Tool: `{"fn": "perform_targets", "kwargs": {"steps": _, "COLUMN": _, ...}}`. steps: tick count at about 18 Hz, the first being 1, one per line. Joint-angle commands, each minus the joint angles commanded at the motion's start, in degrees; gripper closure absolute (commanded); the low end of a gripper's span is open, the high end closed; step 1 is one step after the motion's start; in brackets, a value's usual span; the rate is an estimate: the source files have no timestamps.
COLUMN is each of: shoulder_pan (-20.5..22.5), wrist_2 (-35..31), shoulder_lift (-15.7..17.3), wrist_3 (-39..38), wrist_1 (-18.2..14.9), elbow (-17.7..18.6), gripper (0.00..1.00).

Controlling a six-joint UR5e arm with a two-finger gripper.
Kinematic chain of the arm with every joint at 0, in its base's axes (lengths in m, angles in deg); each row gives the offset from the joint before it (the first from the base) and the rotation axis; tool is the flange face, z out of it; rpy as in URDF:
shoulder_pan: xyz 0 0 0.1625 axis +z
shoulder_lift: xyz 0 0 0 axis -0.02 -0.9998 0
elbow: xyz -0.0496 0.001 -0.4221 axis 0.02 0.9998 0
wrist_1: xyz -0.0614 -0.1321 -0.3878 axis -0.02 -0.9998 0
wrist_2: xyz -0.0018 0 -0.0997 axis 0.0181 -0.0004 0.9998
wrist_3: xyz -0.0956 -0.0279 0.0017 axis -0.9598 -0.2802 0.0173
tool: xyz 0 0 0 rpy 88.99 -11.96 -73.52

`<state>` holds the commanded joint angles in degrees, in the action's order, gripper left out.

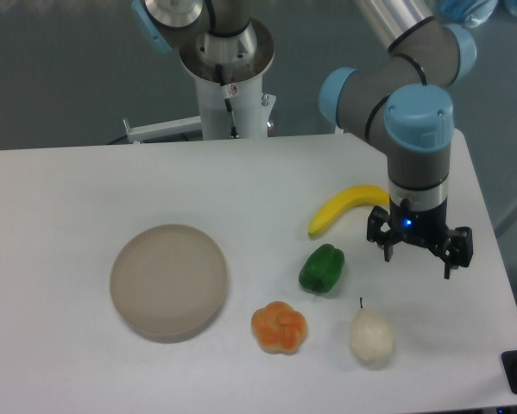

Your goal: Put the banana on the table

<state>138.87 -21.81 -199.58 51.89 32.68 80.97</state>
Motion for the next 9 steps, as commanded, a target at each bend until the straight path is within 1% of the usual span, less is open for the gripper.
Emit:
{"fn": "perform_targets", "kwargs": {"steps": 3, "shoulder_pan": -0.18, "wrist_2": 0.34, "shoulder_lift": -0.26, "wrist_3": 0.35, "wrist_1": 0.0, "elbow": -0.7, "gripper": 0.0}}
{"fn": "perform_targets", "kwargs": {"steps": 9, "shoulder_pan": -0.18, "wrist_2": 0.44, "shoulder_lift": -0.35, "wrist_3": 0.35, "wrist_1": 0.17, "elbow": -0.62, "gripper": 0.0}}
